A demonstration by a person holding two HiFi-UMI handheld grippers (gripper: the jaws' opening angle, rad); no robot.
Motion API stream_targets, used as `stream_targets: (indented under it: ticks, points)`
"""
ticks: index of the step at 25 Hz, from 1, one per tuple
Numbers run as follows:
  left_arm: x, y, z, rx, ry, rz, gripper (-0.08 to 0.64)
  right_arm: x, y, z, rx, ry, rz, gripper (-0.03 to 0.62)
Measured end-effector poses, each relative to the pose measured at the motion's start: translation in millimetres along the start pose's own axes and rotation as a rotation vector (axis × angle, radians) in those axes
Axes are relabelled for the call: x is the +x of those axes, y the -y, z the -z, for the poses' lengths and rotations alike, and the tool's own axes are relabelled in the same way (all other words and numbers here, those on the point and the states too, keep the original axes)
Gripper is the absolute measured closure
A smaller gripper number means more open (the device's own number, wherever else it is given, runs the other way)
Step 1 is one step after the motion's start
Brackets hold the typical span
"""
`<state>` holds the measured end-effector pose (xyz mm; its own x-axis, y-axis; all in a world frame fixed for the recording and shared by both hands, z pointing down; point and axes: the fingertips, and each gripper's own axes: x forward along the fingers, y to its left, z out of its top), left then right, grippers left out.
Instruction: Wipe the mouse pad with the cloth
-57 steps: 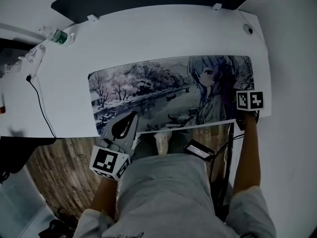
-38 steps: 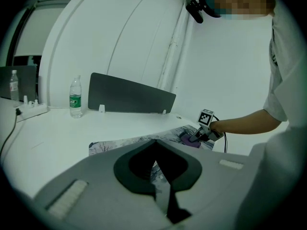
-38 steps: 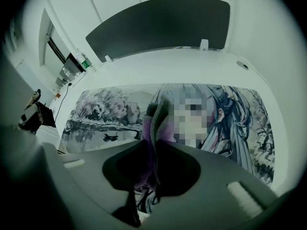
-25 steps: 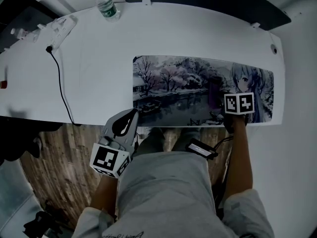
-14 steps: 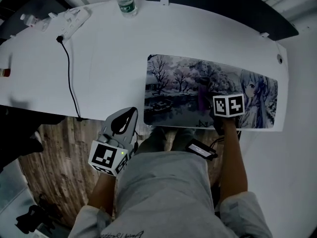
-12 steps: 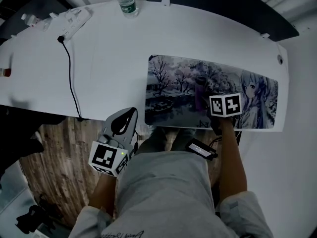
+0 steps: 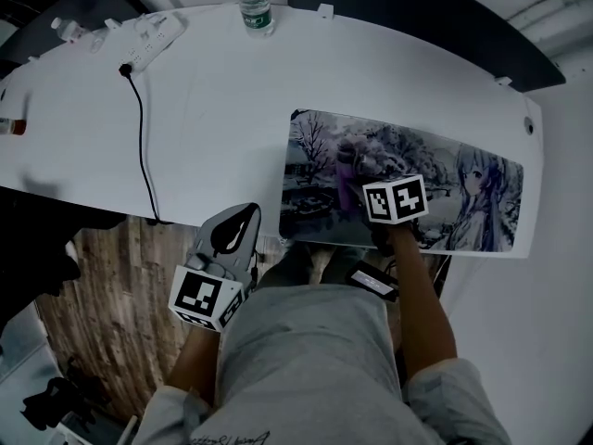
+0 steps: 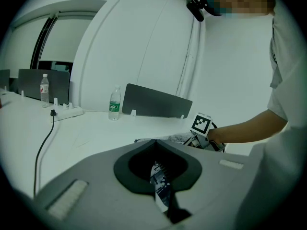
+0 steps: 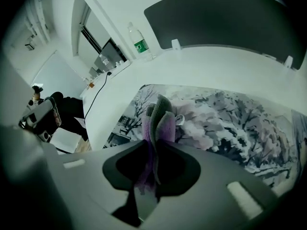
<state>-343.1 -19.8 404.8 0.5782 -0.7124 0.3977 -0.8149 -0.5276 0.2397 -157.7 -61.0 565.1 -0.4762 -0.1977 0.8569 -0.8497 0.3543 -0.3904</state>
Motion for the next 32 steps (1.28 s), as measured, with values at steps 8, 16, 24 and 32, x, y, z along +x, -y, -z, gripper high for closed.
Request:
stream_targets:
  ticks: [8, 16, 24, 32]
  points:
    - [-16, -19, 9, -0.019, -0.010, -0.043, 0.540, 35, -60, -15, -0.111, -0.034, -0.083, 0.521]
    - [-41, -40, 12, -0.021, -0.010, -0.117, 0.541, 63, -113, -26, -0.191, -0.042, -0.163, 0.521]
    - [-57, -40, 22, -0.045, -0.015, -0.140, 0.541, 52, -118, -30, -0.201, 0.003, -0.195, 0.518]
    - [5, 25, 9, 0.035, -0.040, 0.057, 0.541, -27, -54, 1, -0.144, 0.117, -0.106, 0.518]
